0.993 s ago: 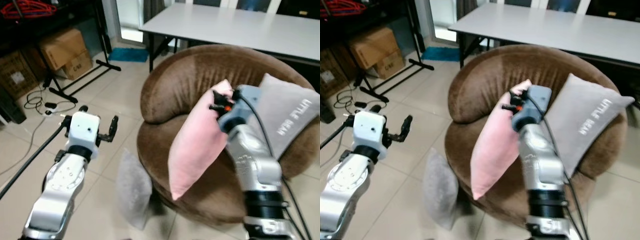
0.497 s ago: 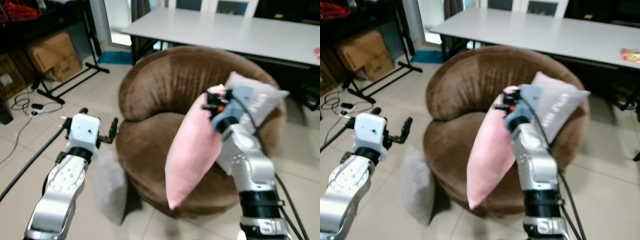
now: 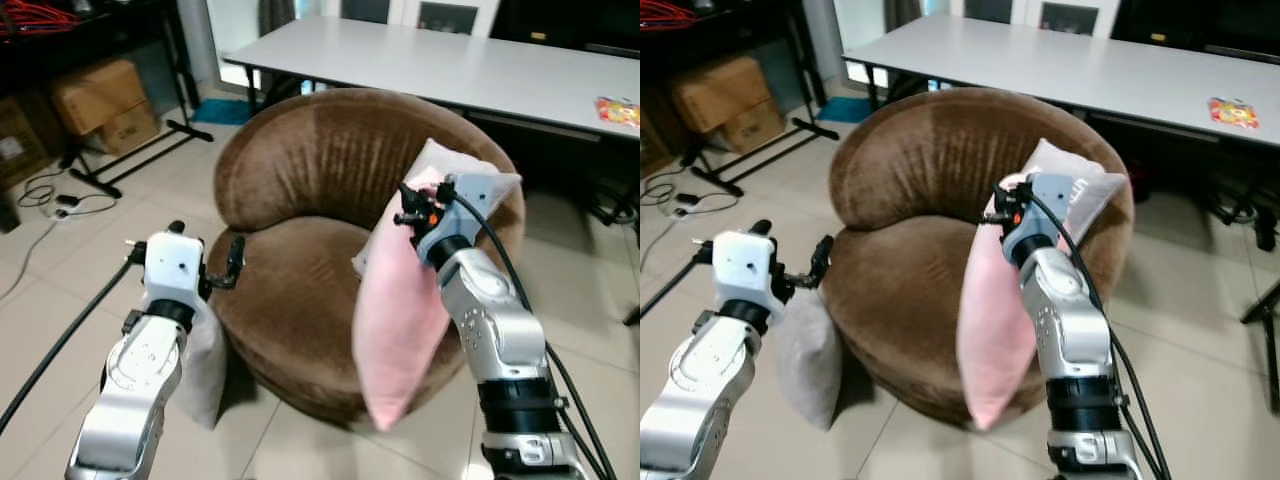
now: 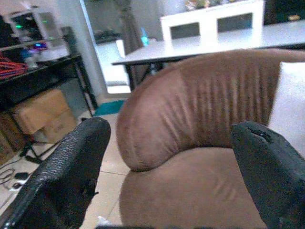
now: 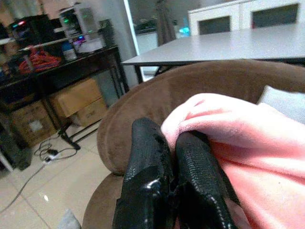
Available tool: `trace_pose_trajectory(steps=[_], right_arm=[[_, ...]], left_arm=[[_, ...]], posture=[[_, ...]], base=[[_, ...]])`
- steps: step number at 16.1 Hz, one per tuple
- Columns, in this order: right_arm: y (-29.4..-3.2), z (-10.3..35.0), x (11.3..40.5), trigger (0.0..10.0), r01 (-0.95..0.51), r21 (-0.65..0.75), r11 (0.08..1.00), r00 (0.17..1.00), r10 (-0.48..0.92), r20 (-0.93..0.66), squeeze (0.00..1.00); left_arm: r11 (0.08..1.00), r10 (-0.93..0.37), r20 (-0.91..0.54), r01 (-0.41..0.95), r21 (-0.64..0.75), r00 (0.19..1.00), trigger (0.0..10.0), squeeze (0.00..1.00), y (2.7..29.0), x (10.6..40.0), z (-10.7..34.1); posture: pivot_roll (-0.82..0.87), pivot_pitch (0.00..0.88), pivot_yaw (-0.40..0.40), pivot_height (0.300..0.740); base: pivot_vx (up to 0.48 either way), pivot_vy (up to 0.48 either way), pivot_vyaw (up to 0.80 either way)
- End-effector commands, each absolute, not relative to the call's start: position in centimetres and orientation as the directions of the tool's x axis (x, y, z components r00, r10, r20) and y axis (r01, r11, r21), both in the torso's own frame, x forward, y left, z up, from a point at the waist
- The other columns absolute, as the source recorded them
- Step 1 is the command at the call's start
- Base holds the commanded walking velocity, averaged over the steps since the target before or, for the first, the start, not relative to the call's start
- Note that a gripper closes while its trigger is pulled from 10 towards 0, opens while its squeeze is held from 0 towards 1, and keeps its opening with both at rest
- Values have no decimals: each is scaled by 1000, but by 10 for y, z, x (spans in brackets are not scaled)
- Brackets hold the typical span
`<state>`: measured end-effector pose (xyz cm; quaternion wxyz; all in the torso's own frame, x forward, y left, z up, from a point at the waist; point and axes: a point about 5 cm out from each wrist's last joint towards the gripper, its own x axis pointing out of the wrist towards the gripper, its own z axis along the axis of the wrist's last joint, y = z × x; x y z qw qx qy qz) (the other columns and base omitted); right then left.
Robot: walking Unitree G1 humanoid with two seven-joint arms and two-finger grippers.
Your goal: Move the pillow to the sofa from floor
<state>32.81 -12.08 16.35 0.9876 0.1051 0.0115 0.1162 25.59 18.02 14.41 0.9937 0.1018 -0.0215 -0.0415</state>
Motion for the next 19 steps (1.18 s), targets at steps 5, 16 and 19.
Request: trace_pose_trajectory(steps=[5,16,19], right_arm=[[-107,184,334,10000,-284,206,936,959,271,88,0],[-104,185,337,10000,-285,187,940,958,271,96,0],[-103,184,338,10000,-278,169,946,960,267,88,0]], left_arm=[[976,-77,62,63,206,995,10000,0,186,256,151],[976,-101,67,86,203,993,10000,0,186,257,153],[975,-108,66,92,204,992,10000,0,186,258,153]], posture=[[-41,0,-11,740],[-47,0,4,740],[-47,0,4,740]], base=[[48,0,320],[276,0,0],[311,0,521]])
